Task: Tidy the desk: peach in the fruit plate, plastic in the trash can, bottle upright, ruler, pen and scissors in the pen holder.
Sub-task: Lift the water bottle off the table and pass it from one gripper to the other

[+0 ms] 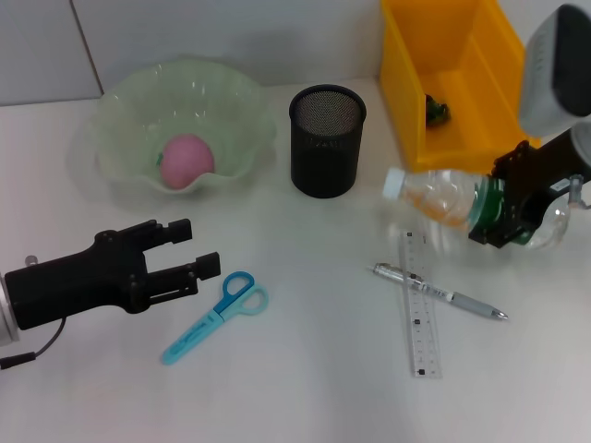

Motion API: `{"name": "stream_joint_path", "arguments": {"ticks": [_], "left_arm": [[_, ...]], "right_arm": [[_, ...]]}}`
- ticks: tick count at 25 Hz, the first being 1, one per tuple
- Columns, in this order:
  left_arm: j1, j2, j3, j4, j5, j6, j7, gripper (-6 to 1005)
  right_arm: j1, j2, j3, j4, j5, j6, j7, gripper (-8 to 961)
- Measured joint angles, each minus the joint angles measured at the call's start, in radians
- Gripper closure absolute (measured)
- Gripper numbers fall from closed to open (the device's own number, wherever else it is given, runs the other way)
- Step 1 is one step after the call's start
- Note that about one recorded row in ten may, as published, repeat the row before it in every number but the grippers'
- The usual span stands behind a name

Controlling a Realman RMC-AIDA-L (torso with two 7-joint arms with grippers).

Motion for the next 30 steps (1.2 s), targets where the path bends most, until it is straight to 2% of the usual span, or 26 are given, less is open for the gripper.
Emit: {"name": "stream_joint_path", "arguments": {"ticks": [8,12,14,15,16,21,25,30], "left_arm": [[-0.007,-0.005,-0.007,0.001,-0.005,0.001,-0.001,218],[-0.009,-0.011,-0.038,0.001,-0.006,0.018,-0.007,218],[-0.012,-0.018,-0.071,0.001,-0.007,0.042,-0.012,218],[-0.016,-0.03,-0.11,0.001,-0.007,0.068,-0.013,217],[-0.016,-0.03,-0.11,0.001,-0.007,0.068,-0.013,217],[-0.025,-0.063,-0.225,-0.007,-0.009,0.119,-0.009,217],[-0.037,-0.07,-0.263,-0.052,-0.058,0.162,0.006,218],[-0.053,-0.069,-0.262,-0.118,-0.118,0.221,0.053,217]], "right_arm": [[-0.091,0.008,0.121,-0.071,0.23,-0.056,-0.108,180],[-0.145,0.011,0.161,-0.061,0.438,-0.075,-0.204,181],[-0.173,0.02,0.162,-0.043,0.537,-0.071,-0.264,180],[-0.191,0.03,0.163,-0.012,0.616,-0.068,-0.322,180],[-0.191,0.03,0.163,-0.012,0.616,-0.068,-0.322,180],[-0.199,0.047,0.165,0.145,0.82,-0.057,-0.484,179],[-0.19,0.05,0.159,0.296,0.953,-0.057,-0.608,179],[-0.165,0.062,0.155,0.43,1.007,-0.066,-0.689,178]]}}
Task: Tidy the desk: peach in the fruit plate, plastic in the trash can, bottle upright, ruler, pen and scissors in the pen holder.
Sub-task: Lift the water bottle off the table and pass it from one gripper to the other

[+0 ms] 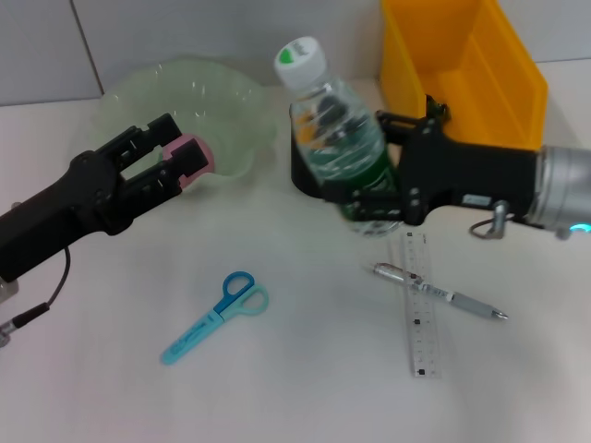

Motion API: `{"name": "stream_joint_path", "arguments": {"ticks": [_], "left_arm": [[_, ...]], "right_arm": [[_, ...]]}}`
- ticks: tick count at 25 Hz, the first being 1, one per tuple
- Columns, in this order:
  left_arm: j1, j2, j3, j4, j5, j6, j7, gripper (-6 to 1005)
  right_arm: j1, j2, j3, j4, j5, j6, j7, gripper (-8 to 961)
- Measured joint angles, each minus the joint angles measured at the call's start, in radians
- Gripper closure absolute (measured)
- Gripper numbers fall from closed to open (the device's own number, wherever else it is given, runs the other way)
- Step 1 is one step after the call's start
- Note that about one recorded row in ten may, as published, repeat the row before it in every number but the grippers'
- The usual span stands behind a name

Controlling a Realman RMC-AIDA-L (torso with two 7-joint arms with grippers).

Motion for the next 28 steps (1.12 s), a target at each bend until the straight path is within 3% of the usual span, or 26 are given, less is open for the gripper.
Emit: {"name": "stream_joint_path", "arguments": {"ticks": [5,28], "left_arm": [[-0.019,-0.004,0.006,-0.029,-0.005,0.045,0.033,218],[-0.071,-0.008,0.012,-0.077,-0.02,0.066,0.147,221]], "right_arm": [[0.052,0.003,-0.004,0.163,0.045,-0.043,-0.073,177],[0.138,0.009,-0.043,0.329,0.053,-0.055,-0.089,174]]}}
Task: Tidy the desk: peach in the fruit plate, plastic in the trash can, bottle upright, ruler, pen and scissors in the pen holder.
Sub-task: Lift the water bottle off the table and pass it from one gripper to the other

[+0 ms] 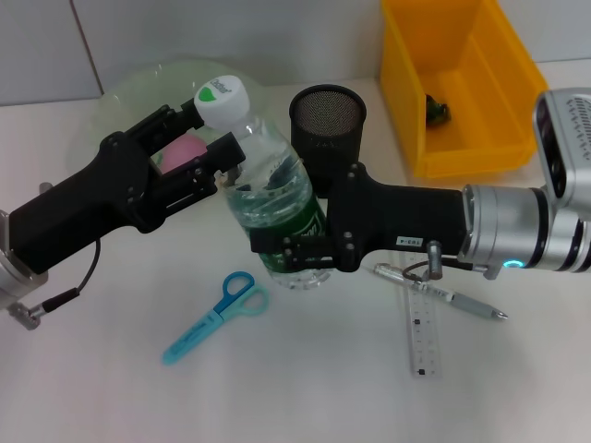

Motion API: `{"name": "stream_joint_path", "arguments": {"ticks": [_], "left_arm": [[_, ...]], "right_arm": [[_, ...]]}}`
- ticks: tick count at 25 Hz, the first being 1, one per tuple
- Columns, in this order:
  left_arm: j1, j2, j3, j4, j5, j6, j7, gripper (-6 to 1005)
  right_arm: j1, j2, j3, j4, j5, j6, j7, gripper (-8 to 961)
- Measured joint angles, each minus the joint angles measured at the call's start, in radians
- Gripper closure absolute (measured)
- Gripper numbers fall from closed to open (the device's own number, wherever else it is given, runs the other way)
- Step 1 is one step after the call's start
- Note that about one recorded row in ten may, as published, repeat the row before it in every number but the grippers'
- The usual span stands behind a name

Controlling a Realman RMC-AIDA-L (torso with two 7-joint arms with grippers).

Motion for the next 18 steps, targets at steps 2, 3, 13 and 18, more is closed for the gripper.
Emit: {"name": "stream_joint_path", "arguments": {"ticks": [2,3,13,18], "left_arm": [[-0.003,0.0,0.001,0.0,0.0,0.001,0.003,221],[-0.004,0.0,0.002,0.0,0.0,0.001,0.004,221],[-0.017,0.001,0.017,0.0,0.004,0.001,0.017,223],[-0.019,0.002,0.017,0.0,0.006,0.001,0.018,224]], "right_arm": [[0.007,0.0,0.0,0.009,0.0,0.005,0.0,174],[0.01,0.0,0.0,0.012,0.0,0.006,0.0,174],[0.017,-0.001,-0.025,0.013,-0.003,0.016,0.003,173],[0.018,-0.002,-0.025,0.013,-0.005,0.023,0.005,172]]}}
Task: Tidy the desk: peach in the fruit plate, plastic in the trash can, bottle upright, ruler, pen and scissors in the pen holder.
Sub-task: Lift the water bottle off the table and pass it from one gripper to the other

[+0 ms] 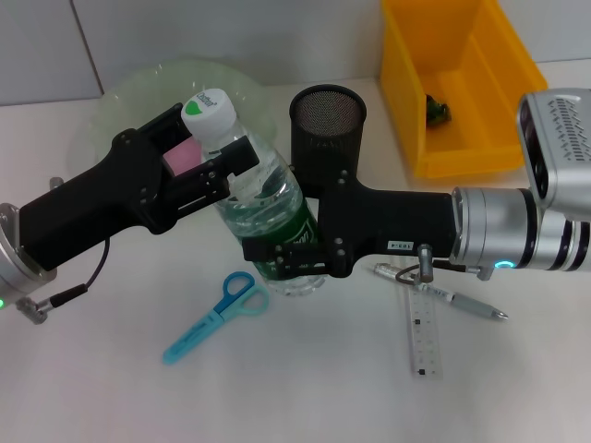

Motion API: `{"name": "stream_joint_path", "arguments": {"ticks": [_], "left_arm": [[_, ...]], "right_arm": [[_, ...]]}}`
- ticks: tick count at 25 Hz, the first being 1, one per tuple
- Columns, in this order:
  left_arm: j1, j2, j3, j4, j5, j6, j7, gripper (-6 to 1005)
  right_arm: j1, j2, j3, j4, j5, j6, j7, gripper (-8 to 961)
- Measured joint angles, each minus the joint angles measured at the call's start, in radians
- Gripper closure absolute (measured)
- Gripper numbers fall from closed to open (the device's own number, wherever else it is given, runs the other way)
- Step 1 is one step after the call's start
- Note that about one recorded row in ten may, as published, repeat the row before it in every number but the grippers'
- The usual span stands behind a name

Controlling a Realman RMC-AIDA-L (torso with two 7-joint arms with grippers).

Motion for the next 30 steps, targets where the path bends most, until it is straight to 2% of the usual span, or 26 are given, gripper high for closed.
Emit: {"name": "stream_joint_path", "arguments": {"ticks": [12,30], "left_arm": [[-0.004,0.002,0.027,0.009,0.001,-0.01,0.0,229],[-0.003,0.009,0.016,0.022,-0.001,-0.013,-0.008,231]], "right_arm": [[0.004,0.0,-0.002,-0.004,-0.004,0.002,0.002,170],[0.004,-0.002,-0.003,-0.005,-0.004,0.002,0.004,168]]}}
